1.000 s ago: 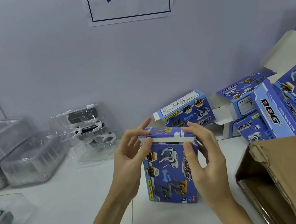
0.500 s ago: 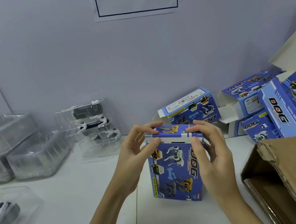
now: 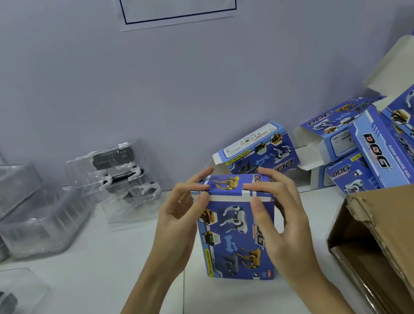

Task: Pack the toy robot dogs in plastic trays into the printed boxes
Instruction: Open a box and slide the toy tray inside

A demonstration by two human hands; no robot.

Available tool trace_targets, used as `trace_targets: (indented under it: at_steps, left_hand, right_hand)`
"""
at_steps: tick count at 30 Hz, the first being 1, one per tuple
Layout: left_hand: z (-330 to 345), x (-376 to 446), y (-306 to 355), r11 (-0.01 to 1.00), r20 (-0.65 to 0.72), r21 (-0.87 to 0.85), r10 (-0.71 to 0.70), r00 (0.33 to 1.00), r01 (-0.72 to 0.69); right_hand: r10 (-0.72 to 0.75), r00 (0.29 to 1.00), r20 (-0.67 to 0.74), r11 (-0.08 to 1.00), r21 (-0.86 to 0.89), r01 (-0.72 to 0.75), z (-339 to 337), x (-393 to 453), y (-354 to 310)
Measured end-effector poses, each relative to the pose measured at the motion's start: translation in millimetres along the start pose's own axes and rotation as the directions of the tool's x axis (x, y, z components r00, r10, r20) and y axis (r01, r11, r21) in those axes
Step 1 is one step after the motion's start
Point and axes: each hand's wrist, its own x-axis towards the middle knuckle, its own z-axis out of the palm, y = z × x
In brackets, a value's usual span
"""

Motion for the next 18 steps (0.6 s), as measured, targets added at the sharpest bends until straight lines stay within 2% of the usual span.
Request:
trace_targets:
  at_steps: [6, 9, 13, 18]
  left_hand:
    - [-7.6, 1.2, -0.6, 0.987, 0.000, 0.152, 0.061, 0.998, -0.061]
    - [-6.0, 1.7, 2.0, 0.997, -0.029, 0.052, 0.060, 0.998, -0.058]
    - [-8.8, 1.5, 4.7, 0.995, -0.098, 0.087, 0.059, 0.993, -0.050]
    - [-14.5, 3.0, 9.6, 0.998, 0.002, 0.048, 0.041, 0.999, -0.041]
  right_hand:
    - [-0.016, 0.999, -0.034, 0.999, -0.030, 0.015, 4.0, 0.6, 4.3]
    - [-0.005, 0.999, -0.037, 1.000, -0.025, 0.004, 4.8, 0.3, 3.8]
    - [-0.011, 0.999, -0.044, 1.000, -0.028, 0.010, 5.7, 0.3, 1.8]
    - [0.011, 0.999, -0.043, 1.000, -0.018, -0.012, 4.8, 0.1, 1.9]
